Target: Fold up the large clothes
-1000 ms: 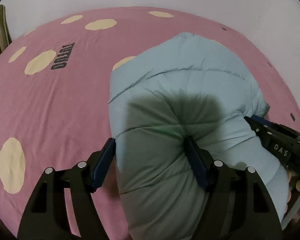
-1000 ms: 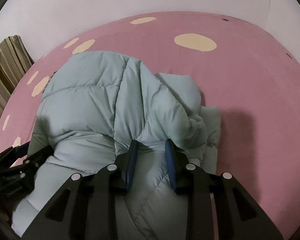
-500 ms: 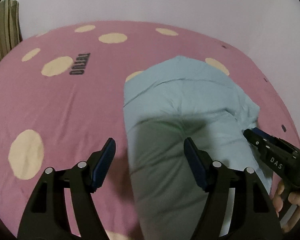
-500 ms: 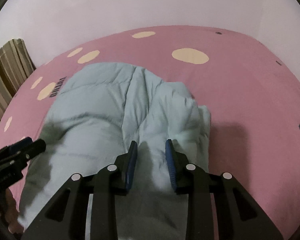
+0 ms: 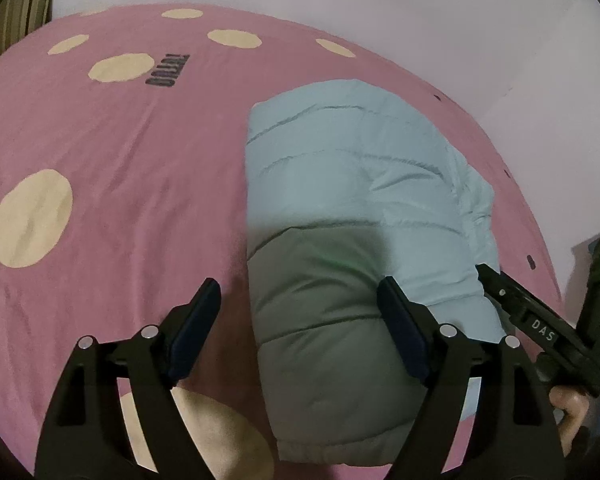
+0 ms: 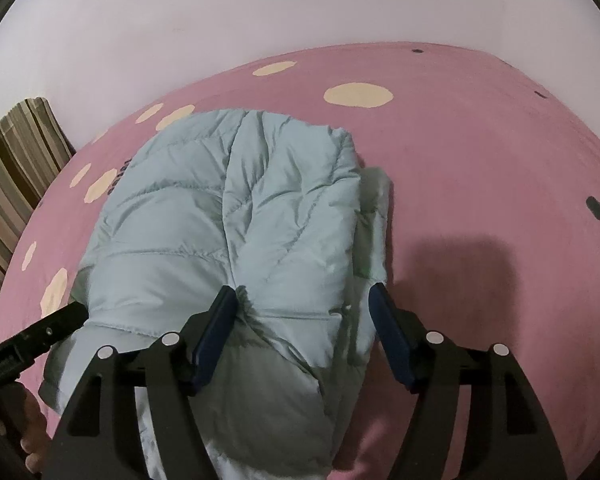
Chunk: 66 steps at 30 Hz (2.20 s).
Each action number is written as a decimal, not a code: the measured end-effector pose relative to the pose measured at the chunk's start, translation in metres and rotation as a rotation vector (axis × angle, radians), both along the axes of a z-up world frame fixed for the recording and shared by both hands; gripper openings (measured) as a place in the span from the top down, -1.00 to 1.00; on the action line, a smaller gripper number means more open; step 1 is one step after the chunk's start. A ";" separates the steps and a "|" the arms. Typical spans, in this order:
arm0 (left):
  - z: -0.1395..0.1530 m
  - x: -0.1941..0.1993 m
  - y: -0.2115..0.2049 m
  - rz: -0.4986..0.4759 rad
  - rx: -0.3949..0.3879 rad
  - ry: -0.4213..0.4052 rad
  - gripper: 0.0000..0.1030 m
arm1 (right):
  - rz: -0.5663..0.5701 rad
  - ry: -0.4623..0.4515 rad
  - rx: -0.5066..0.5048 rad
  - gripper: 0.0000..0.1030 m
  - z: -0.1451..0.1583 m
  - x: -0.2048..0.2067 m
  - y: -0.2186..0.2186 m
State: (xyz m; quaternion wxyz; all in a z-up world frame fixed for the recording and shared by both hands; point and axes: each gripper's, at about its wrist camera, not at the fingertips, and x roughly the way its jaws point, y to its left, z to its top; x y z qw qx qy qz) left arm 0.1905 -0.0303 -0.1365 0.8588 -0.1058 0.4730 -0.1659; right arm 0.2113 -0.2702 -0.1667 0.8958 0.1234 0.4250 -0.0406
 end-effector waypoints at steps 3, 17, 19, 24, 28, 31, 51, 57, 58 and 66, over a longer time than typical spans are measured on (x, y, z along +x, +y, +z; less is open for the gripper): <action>0.002 -0.003 -0.004 -0.014 0.029 -0.021 -0.59 | 0.003 0.002 -0.004 -0.32 0.000 -0.002 0.001; 0.026 -0.026 -0.011 -0.004 0.093 -0.116 -0.60 | -0.026 -0.061 0.016 -0.32 0.026 -0.028 0.006; 0.030 -0.032 -0.014 0.000 0.110 -0.134 -0.66 | -0.030 -0.078 0.011 -0.32 0.034 -0.035 0.009; 0.047 -0.049 -0.014 0.017 0.133 -0.192 -0.75 | -0.025 -0.103 -0.013 -0.43 0.046 -0.049 0.019; 0.056 -0.060 -0.013 0.026 0.142 -0.215 -0.78 | -0.015 -0.112 -0.027 -0.45 0.048 -0.058 0.026; 0.063 -0.069 -0.012 0.038 0.153 -0.237 -0.78 | -0.013 -0.117 -0.035 -0.45 0.051 -0.064 0.031; 0.095 -0.113 -0.005 0.052 0.150 -0.329 -0.79 | -0.001 -0.190 -0.085 -0.46 0.077 -0.094 0.056; 0.102 -0.124 -0.005 0.052 0.146 -0.350 -0.79 | -0.002 -0.202 -0.094 -0.46 0.081 -0.100 0.060; 0.103 -0.125 -0.005 0.051 0.146 -0.352 -0.79 | -0.003 -0.205 -0.095 -0.46 0.082 -0.102 0.061; 0.109 -0.134 -0.006 0.054 0.155 -0.365 -0.81 | -0.002 -0.231 -0.107 -0.46 0.090 -0.112 0.067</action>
